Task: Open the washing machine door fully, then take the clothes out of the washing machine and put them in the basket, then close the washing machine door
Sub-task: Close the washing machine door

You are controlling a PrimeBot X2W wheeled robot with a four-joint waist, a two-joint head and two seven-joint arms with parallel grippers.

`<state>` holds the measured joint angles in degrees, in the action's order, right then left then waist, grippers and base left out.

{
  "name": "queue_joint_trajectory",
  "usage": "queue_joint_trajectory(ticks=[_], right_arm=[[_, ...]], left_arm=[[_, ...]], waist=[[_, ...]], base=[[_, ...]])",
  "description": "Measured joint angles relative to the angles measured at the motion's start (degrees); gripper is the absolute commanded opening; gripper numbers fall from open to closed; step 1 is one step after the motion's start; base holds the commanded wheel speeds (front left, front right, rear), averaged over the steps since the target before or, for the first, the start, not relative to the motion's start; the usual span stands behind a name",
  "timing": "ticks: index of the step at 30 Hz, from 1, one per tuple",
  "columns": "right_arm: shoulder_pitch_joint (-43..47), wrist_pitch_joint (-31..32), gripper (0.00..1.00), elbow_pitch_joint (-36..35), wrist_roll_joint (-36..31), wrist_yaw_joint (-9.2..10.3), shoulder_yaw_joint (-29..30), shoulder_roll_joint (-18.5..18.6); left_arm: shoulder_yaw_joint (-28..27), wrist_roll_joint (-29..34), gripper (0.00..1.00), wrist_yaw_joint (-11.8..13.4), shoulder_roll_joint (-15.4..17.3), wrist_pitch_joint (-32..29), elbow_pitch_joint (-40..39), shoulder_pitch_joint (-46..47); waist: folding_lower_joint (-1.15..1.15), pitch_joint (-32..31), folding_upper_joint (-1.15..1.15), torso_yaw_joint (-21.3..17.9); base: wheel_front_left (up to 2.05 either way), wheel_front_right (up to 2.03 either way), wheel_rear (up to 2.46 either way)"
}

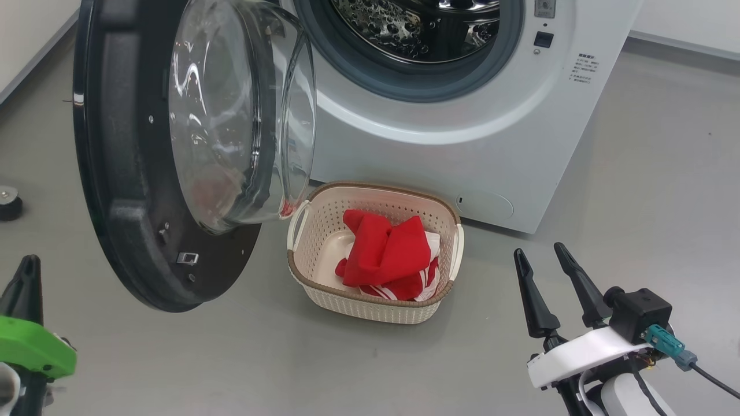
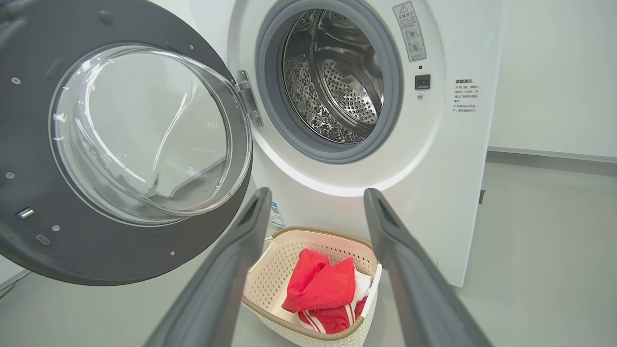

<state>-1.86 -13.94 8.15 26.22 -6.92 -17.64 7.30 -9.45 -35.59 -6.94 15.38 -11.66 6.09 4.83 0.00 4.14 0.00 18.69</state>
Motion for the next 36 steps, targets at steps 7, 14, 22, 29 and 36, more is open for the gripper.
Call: queue_joint_trajectory(ticks=[7,14,22,29,36], right_arm=[[0.07,0.00,1.00,0.02,0.00,0.00,0.00,-0.02],[0.09,0.00,1.00,0.15,0.00,0.00,-0.11,-0.13],[0.09,-0.01,1.00,0.29,0.00,0.00,-0.41,-0.29],[0.10,-0.05,1.00,0.55,0.00,-0.01,-0.55,-0.35],[0.18,-0.07,1.00,0.65,0.00,-0.01,-0.65,-0.48]], left_arm=[[2.70,2.01,0.00,0.00,0.43,8.27,-0.55,-2.86],[3.88,3.49,1.00,-0.01,0.99,14.55,-0.25,-4.58],[6.00,5.10,1.00,-0.18,2.08,18.90,1.13,-5.85],[7.73,5.43,1.00,-0.19,2.83,20.98,2.45,-6.17],[9.38,5.43,1.00,-0.19,3.68,21.91,4.36,-6.33]], waist=[[0.00,-0.19,0.00,0.03],[0.00,-0.36,0.00,0.05],[0.00,-0.55,0.00,-0.19],[0.00,-0.85,0.00,-0.50],[0.00,-1.27,0.00,-0.71]], base=[[0.00,0.00,0.00],[0.00,0.00,0.00],[0.00,0.00,0.00],[0.00,0.00,0.00],[0.00,0.00,0.00]])
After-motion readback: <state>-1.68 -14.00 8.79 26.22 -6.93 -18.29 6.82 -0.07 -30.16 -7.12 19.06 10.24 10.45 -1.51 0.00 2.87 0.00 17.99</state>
